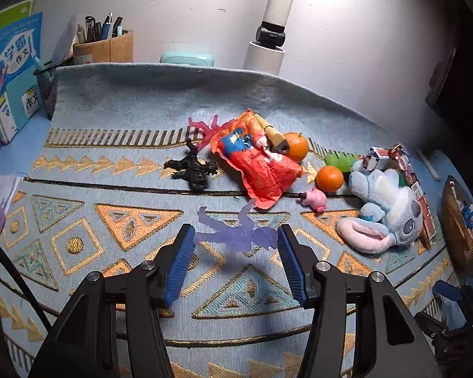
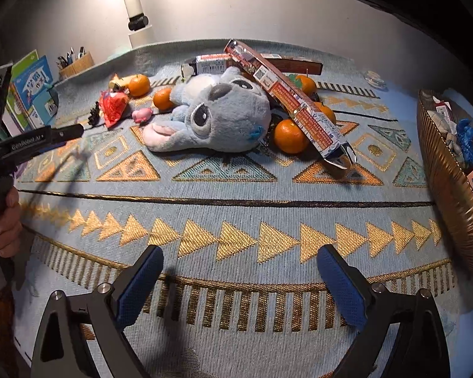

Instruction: Organize objects

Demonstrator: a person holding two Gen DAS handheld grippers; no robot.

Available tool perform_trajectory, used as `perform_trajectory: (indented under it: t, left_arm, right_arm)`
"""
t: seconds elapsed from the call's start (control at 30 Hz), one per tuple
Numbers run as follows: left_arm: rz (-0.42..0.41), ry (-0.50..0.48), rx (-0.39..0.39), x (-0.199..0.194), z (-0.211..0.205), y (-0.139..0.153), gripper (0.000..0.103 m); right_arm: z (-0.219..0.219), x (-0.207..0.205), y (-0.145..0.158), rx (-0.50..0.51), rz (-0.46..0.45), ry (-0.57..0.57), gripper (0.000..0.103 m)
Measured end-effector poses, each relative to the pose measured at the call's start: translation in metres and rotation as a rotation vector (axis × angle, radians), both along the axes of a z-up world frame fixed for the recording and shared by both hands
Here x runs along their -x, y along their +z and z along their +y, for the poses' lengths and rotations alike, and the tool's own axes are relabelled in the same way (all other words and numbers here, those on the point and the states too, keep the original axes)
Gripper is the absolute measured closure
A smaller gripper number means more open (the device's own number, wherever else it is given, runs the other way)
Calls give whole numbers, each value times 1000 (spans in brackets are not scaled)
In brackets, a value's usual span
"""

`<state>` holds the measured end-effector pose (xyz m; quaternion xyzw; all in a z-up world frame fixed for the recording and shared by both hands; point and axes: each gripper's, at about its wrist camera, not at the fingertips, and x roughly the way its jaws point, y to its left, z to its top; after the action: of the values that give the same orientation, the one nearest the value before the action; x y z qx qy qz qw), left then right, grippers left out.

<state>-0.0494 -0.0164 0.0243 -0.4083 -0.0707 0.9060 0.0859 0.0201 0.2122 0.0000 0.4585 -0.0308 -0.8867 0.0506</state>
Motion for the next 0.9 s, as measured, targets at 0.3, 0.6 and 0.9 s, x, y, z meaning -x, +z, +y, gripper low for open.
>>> perform_trajectory:
  t: [0.3,0.6,0.9]
  left_arm:
    - [20,-47,-59,-6,10,-9,52]
    - [15,-49,-66,-8,16,-8,51]
    - [14,-43,-67,-7,21,-7,51]
  right_arm:
    - [32,42,64,-91,122,-105,39]
    - [44,109,35,-24,2,-67,56]
    - [24,115,29,-170,29,-25,69]
